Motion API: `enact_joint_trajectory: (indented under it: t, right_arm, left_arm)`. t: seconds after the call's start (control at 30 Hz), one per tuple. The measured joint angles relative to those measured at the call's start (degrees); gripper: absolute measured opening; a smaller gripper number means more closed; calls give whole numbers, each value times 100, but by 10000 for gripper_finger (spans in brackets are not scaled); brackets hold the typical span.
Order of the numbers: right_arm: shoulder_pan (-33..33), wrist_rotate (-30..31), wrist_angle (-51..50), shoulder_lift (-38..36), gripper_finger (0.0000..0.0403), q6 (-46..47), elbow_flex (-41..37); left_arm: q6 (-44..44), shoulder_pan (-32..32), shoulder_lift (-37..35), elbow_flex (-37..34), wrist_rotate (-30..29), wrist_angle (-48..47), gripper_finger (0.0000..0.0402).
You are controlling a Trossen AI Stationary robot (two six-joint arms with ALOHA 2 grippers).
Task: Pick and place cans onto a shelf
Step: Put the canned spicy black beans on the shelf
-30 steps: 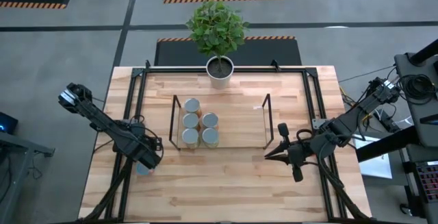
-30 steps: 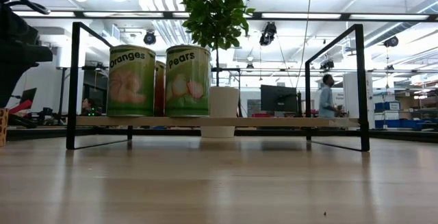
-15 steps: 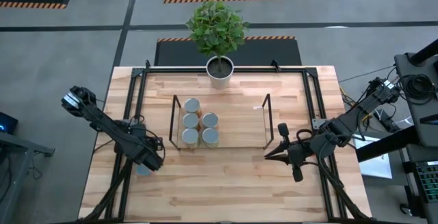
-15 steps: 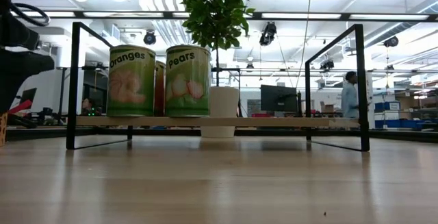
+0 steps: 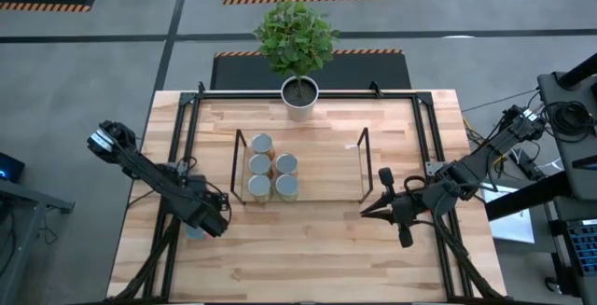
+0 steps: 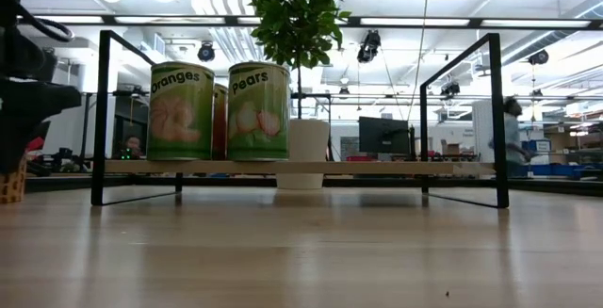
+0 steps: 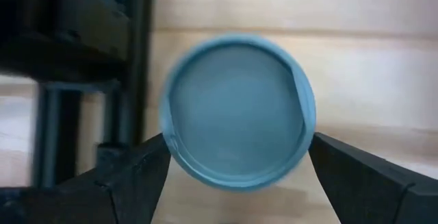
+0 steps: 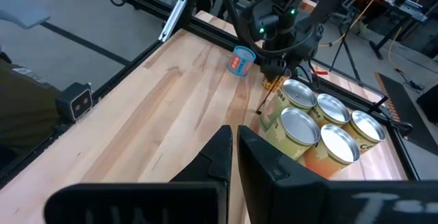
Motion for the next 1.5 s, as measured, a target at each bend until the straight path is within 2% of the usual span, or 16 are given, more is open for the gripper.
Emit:
enact_joint_trajectory:
  t: [0.27,0.67,1.0,1.3,1.5]
  right_arm:
    - [0,2,-80,0,13,44,0]
    - [0,2,-90,0,13,48,0]
    - [0,2,-92,0,13,46,0]
    - [0,2,-96,0,13,77,0]
    - [0,3,-135,0,13,120,0]
  left_arm:
    - [24,0,37,-1,0,166,324]
    - [-324,0,225,-229,-322,148,301]
    - [-472,-2,337,-211,-362,149,276]
    - [-81,-9,339,523,-294,12,276]
    - [4,-118,350,1400,-180,-845,277]
